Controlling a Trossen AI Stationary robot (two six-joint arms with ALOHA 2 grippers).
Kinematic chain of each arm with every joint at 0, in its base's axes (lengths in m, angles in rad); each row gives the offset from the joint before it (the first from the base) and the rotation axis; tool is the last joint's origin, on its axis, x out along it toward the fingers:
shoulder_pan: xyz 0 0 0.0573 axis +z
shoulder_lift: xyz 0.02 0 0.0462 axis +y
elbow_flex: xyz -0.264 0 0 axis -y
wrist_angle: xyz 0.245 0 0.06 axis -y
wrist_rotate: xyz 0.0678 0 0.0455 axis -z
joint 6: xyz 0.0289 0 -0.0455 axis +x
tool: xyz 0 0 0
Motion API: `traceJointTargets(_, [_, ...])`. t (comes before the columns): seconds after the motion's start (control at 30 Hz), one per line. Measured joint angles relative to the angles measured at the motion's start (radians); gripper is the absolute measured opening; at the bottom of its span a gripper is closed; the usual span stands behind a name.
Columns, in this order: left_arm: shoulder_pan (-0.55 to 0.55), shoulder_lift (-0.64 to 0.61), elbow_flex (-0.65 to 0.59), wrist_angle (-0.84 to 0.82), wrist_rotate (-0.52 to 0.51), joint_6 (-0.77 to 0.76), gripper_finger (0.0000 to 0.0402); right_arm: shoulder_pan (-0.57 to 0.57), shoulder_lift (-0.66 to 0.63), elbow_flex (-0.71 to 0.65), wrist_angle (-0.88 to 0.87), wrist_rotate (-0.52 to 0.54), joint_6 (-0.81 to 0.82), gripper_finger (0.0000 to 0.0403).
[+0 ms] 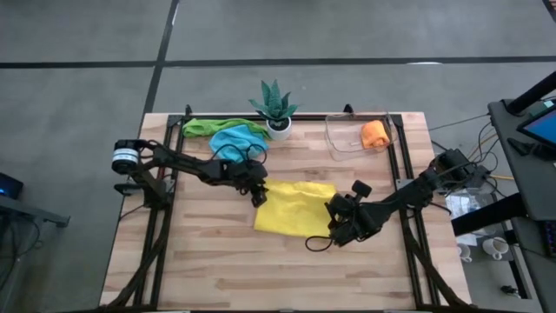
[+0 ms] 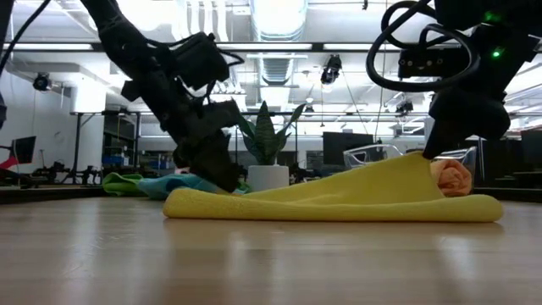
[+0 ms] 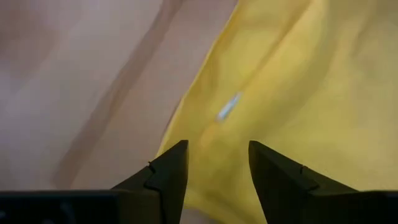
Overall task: Roll microfiber towels into tight, uniform cylinder then place into a basket
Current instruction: Fold the yellow microfiber cloth
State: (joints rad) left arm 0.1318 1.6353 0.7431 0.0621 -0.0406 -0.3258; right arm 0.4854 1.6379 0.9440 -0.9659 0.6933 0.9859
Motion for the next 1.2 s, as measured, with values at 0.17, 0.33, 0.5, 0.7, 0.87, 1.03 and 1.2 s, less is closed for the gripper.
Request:
traceJointTargets(0.17, [0.000,-0.002,0.004,-0.006,0.000,0.017,0.0154,0.000,0.000,0.000,0.004,0.000,-0.001,0.0008])
traceJointTargets(0.33, [0.000,0.007,0.003,-0.041,-0.005,0.017,0.0154,0.000,0.000,0.000,0.007,0.000,-0.002,0.0008])
traceJointTargets(0.5, [0.000,0.034,0.003,-0.039,-0.021,-0.007,0.0154,0.000,0.000,0.000,0.009,0.000,-0.002,0.0008])
traceJointTargets(0.7, [0.000,0.041,0.006,-0.037,-0.019,-0.009,0.0154,0.000,0.000,0.000,0.009,0.000,-0.002,0.0008])
traceJointTargets(0.87, [0.000,-0.001,0.005,-0.053,-0.002,-0.013,0.0154,0.000,0.000,0.000,0.009,0.000,-0.002,0.0008])
traceJointTargets(1.03, [0.000,-0.023,0.004,-0.059,0.045,-0.035,0.0153,0.000,0.000,0.000,0.008,0.000,-0.003,0.0008])
traceJointTargets(1.2, [0.000,-0.019,0.003,-0.064,0.028,-0.026,0.0153,0.000,0.000,0.000,0.008,0.000,-0.002,0.0008])
